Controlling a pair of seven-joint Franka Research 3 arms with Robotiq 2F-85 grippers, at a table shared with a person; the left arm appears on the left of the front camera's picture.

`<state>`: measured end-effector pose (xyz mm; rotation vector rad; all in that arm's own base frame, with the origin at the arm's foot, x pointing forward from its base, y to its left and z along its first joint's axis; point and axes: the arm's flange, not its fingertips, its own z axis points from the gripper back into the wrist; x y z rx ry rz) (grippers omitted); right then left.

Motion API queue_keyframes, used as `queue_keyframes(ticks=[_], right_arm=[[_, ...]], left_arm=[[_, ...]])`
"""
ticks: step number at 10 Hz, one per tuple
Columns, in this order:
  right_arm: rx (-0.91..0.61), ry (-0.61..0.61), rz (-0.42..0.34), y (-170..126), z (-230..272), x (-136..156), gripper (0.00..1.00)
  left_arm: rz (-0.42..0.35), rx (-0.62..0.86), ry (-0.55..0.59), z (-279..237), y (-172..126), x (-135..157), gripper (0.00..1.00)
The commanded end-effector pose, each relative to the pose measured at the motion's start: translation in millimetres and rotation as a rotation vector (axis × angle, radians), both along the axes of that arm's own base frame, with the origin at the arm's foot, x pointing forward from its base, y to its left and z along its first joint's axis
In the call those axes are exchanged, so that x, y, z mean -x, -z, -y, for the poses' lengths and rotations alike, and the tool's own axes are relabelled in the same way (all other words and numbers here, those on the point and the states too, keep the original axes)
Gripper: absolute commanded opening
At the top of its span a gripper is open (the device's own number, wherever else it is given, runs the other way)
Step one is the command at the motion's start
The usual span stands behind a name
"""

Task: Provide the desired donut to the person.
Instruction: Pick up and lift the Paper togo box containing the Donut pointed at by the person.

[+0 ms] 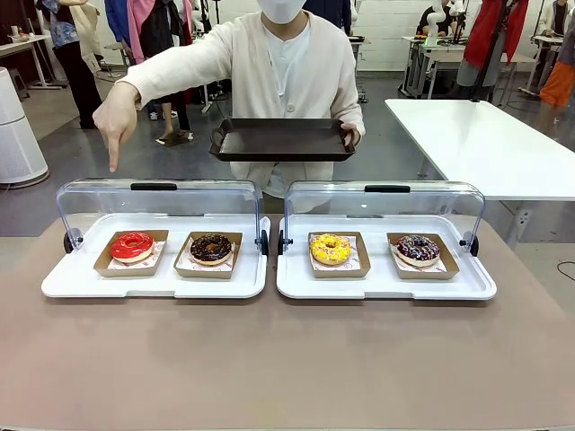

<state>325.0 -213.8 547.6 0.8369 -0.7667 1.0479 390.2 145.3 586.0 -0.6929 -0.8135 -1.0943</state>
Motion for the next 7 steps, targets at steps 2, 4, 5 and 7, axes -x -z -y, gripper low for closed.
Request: queue_keyframes(ticks=[2,4,5,7], right_arm=[[-0.010,-0.005,0.007,-0.1,0.6,0.4,1.00],[-0.010,-0.005,0.007,-0.1,0.6,0.4,1.00],[-0.010,-0.005,0.007,-0.1,0.6,0.4,1.00],[-0.010,-0.005,0.007,-0.1,0.6,0.4,1.00]], left_arm=[[0.000,0.013,-0.009,0.5,-2.8,-1.0,1.00],[0.000,0.013,-0.009,0.5,-2.8,-1.0,1.00],[0.000,0.013,-0.009,0.5,-2.8,-1.0,1.00],[0.000,0.013,-0.009,0.5,-2.8,-1.0,1.00]])
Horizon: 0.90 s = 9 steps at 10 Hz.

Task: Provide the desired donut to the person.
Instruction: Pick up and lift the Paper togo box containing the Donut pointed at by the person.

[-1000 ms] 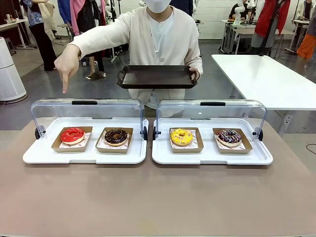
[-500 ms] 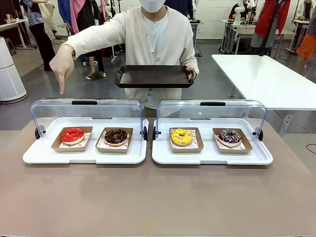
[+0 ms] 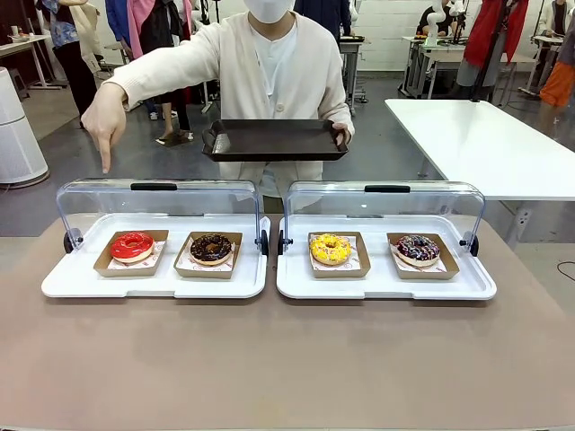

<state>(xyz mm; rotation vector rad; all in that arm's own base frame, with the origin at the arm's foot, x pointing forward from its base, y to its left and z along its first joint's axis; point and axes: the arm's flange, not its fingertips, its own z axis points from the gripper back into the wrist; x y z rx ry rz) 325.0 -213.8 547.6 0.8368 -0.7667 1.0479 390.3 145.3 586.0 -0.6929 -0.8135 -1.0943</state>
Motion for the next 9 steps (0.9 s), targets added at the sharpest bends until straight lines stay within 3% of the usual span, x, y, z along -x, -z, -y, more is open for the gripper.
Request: queue_keyframes(ticks=[1,4,7,8,9], right_arm=[[-0.010,-0.005,0.007,-0.1,0.6,0.4,1.00],[-0.010,-0.005,0.007,-0.1,0.6,0.4,1.00],[-0.010,-0.005,0.007,-0.1,0.6,0.4,1.00],[-0.010,-0.005,0.007,-0.1,0.6,0.4,1.00],[-0.010,-0.005,0.007,-0.1,0.6,0.4,1.00]], left_arm=[[0.000,0.013,-0.009,0.4,-2.8,-1.0,1.00],[0.000,0.000,0.000,0.0,0.0,0.0,1.00],[0.251,-0.604,0.349,69.5,22.4,26.0,1.00],[0.300,-0.803,0.462,97.8,49.8,38.3,1.00],[0.287,-0.900,0.521,117.1,76.4,43.0,1.00]])
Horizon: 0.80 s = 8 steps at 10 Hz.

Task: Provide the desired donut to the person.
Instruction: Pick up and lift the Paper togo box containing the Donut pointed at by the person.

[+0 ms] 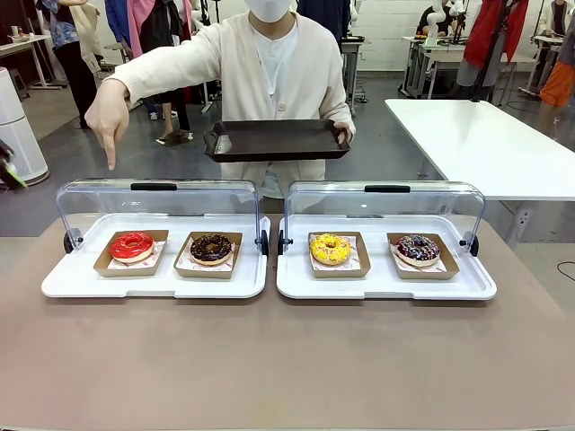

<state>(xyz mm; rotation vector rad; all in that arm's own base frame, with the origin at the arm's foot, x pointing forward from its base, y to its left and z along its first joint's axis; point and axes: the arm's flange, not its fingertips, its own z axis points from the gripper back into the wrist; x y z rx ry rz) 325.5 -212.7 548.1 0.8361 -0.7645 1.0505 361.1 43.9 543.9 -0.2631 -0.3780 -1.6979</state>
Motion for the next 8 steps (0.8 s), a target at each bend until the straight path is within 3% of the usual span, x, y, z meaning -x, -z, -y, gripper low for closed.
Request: queue_keyframes(ticks=[1,4,7,8], right_arm=[[-0.012,-0.002,0.007,0.4,1.8,0.9,1.00],[-0.012,-0.002,0.007,0.4,1.8,0.9,1.00],[-0.012,-0.002,0.007,0.4,1.8,0.9,1.00],[-0.012,-0.002,0.007,0.4,1.8,0.9,1.00]], left_arm=[[0.197,-0.293,0.122,31.7,60.3,15.3,1.00],[0.282,-0.527,0.101,75.3,140.1,6.5,1.00],[0.311,-0.561,0.063,99.1,161.8,-21.8,1.00],[0.265,-0.558,0.035,98.3,166.6,-37.4,1.00]])
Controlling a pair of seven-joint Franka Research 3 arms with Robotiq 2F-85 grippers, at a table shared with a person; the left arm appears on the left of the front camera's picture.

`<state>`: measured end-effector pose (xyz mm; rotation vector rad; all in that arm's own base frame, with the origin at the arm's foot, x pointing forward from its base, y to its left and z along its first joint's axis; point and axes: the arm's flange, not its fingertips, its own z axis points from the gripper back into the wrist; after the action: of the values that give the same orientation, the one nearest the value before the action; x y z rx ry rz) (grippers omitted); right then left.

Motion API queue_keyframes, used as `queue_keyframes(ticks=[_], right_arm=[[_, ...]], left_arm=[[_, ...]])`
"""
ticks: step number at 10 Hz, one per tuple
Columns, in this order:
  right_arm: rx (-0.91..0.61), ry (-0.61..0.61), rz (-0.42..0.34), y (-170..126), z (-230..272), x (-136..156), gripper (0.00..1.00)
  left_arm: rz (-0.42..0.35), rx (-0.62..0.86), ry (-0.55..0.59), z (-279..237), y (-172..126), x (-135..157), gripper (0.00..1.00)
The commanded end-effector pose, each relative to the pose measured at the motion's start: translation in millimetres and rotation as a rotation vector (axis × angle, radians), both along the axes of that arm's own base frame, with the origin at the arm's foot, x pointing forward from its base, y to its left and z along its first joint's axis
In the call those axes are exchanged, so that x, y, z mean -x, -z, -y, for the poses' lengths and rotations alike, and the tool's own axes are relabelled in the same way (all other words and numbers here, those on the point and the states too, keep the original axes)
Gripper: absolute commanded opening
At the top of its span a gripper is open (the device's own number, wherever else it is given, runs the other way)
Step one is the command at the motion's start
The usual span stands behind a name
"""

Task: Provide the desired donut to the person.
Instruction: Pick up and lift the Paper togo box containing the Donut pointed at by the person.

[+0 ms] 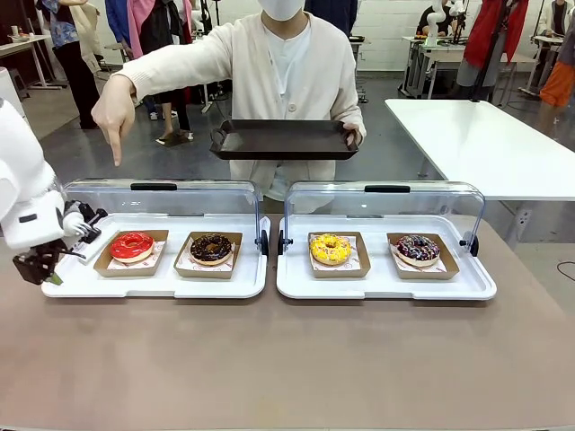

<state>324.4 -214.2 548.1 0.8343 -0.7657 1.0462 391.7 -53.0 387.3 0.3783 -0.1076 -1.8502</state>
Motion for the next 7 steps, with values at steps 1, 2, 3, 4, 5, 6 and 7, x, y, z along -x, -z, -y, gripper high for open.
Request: queue_keyframes(ticks=[1,2,3,4,5,6,7], right_arm=[[-0.012,-0.007,0.008,0.4,0.3,-0.2,1.00],[-0.012,-0.007,0.008,0.4,0.3,-0.2,1.00],[-0.012,-0.007,0.008,0.4,0.3,-0.2,1.00],[-0.012,-0.007,0.008,0.4,0.3,-0.2,1.00],[-0.012,-0.007,0.008,0.4,0.3,-0.2,1.00],[-0.012,-0.007,0.008,0.4,0.3,-0.2,1.00],[-0.012,-0.007,0.008,0.4,0.3,-0.2,1.00]], left_arm=[[-0.030,0.000,-0.062,-1.1,14.4,-17.3,1.00],[-0.053,0.011,-0.075,-3.3,17.4,-25.7,1.00],[-0.065,0.022,-0.080,-4.3,18.0,-31.8,1.00],[-0.060,0.065,-0.049,-4.5,12.8,-35.2,1.00],[-0.054,0.011,-0.062,-8.3,21.8,-19.2,1.00],[-0.054,0.011,-0.062,-8.3,21.8,-19.2,1.00],[-0.054,0.011,-0.062,-8.3,21.8,-19.2,1.00]])
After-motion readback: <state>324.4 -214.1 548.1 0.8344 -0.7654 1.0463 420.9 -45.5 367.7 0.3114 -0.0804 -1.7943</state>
